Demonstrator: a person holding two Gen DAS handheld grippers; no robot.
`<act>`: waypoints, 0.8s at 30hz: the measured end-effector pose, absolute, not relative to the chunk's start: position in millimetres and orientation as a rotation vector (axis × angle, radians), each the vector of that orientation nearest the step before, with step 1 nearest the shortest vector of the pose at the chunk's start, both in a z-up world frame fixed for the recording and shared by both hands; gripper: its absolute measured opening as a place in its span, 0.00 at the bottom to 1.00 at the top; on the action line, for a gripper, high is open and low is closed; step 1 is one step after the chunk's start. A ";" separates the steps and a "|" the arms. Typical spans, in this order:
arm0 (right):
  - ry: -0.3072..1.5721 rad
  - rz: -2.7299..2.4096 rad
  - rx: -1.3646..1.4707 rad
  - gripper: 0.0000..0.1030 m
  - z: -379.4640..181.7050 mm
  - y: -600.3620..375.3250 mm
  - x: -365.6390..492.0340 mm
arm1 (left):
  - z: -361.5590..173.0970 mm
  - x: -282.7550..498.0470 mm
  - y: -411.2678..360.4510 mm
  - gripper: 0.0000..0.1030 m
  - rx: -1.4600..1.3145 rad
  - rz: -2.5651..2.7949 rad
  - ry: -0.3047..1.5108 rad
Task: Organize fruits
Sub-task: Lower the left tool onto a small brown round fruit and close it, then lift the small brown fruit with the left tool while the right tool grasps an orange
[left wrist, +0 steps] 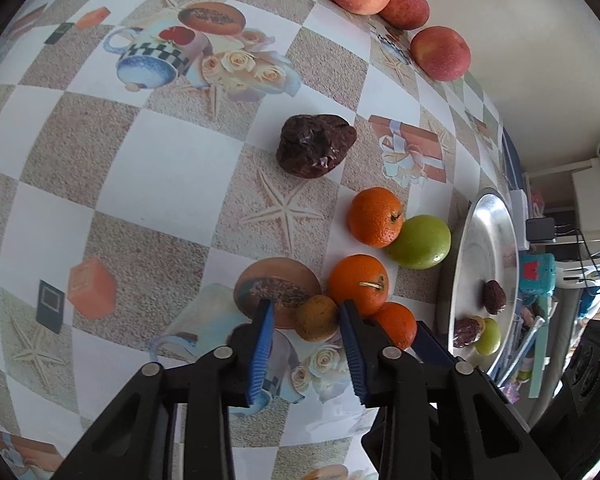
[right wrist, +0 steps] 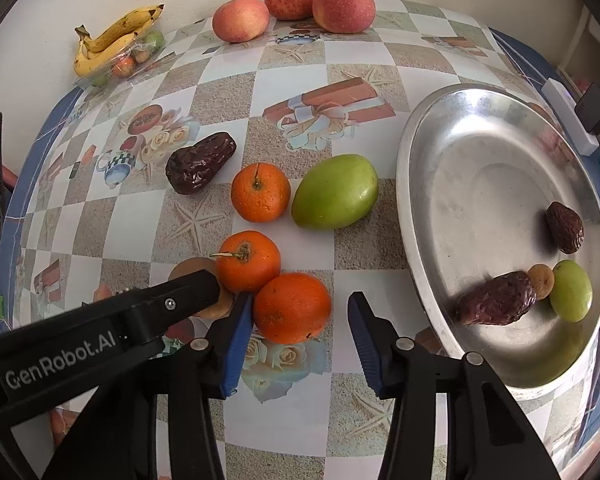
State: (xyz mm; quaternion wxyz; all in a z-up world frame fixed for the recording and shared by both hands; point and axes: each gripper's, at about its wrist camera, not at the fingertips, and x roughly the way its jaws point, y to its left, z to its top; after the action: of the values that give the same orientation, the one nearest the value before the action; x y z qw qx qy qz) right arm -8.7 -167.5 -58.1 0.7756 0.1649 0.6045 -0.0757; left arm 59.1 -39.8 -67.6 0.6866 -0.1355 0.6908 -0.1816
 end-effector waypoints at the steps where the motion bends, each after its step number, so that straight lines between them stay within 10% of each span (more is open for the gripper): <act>1: 1.308 -0.163 0.358 0.48 -57.9 -167.8 -8.8 | -67.9 58.7 -39.6 0.29 -0.317 -0.410 1.550; 24: 1.293 -0.168 0.387 0.38 -54.5 -173.4 -13.9 | -60.7 64.5 -14.2 0.26 -0.345 -0.284 1.493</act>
State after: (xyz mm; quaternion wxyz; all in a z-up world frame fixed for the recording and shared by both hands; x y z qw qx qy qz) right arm -13.9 -173.4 -54.5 0.7776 0.1789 0.5977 -0.0777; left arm 64.5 -14.2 -60.7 0.7115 -0.1556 0.6731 -0.1280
